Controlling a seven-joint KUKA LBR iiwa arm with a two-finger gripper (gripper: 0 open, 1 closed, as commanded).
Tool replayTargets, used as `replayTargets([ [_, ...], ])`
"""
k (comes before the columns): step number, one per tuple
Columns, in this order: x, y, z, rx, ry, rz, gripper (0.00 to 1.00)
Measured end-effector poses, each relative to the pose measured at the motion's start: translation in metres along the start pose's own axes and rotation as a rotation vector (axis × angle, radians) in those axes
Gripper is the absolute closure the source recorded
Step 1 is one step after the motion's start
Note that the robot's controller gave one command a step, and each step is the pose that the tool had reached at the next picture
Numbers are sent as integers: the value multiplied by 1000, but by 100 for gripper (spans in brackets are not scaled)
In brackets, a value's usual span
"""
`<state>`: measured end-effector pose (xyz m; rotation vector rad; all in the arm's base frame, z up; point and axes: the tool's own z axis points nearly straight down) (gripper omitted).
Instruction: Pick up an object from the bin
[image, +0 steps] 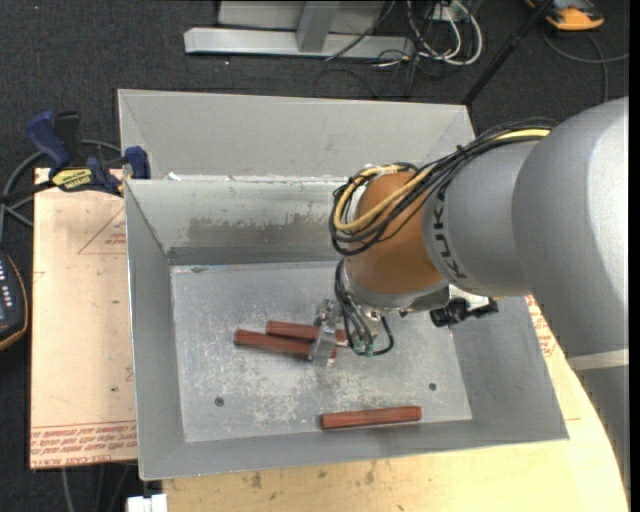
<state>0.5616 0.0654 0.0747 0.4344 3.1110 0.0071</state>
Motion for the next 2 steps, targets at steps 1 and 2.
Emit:
replayTargets([
  [1,-41,-3,-109,2,-9,-266,100],
  [2,-28,-9,-184,2,-9,-242,100],
])
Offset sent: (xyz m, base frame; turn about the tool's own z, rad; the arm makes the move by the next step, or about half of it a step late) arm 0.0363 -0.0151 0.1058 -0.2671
